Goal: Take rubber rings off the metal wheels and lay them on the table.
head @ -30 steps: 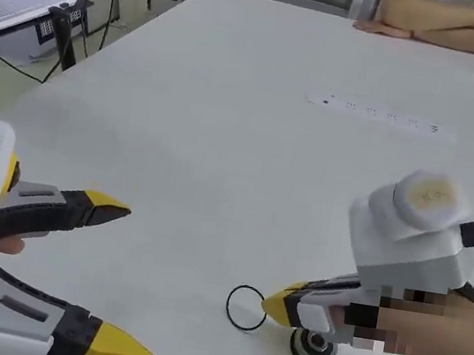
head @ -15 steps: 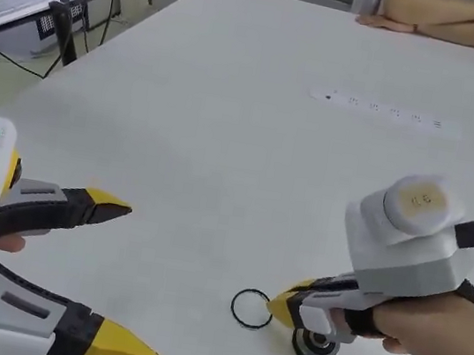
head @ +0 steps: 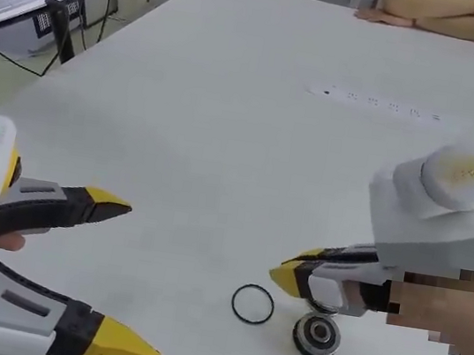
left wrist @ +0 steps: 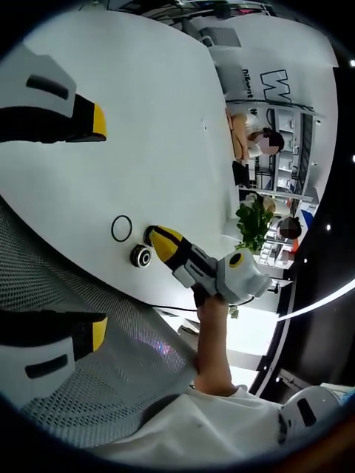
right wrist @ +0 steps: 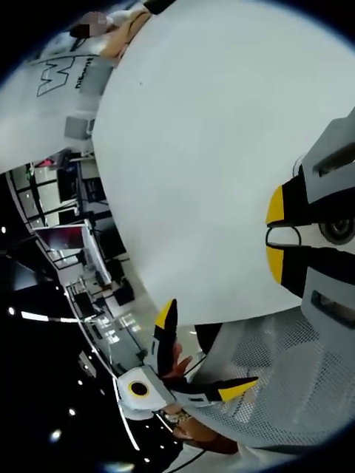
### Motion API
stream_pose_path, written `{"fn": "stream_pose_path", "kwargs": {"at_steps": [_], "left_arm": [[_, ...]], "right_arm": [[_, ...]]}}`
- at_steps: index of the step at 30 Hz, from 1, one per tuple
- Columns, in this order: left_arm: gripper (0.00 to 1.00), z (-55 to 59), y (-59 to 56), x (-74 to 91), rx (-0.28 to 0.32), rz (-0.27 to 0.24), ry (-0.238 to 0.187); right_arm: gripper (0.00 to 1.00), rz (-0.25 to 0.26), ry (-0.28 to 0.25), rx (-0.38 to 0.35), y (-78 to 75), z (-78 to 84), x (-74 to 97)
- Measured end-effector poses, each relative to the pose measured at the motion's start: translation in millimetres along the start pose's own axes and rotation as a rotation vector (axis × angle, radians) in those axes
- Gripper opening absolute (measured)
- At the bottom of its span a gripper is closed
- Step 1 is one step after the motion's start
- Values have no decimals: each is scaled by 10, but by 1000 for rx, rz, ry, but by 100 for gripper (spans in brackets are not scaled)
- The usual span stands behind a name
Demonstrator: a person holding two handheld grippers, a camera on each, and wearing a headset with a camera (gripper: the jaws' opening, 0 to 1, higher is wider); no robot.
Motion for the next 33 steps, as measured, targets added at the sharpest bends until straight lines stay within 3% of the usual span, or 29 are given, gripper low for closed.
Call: {"fn": "stream_pose_path", "kwargs": {"at_steps": [9, 13, 19, 28, 33], "left_arm": [[93, -24, -24, -2, -2, 24, -20], [93, -52, -31, 16, 22, 36, -70], [93, -108, -108, 7, -36, 79, -61], [93, -366, -118, 48, -101, 92, -98], [93, -533, -129, 43, -167, 104, -91]], "right_arm": [[7, 6, -105, 25, 32, -170, 272], [9, 36, -180, 28, 9, -260, 451], [13, 44, -312, 54, -5, -284, 728], [22, 61, -320, 70, -32, -17, 976], [23, 85, -297, 58, -80, 118, 1005]]}}
Point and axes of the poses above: the centre of the closed fingertips' face, and the gripper's own axes: x roughly backward along the fingers, y roughly to its left, z roughly out of its underside, the point moved 10 cm from there along x, roughly backward along the fingers, and after that the axes turned 4 degrees about x, right-handed, at the moved point
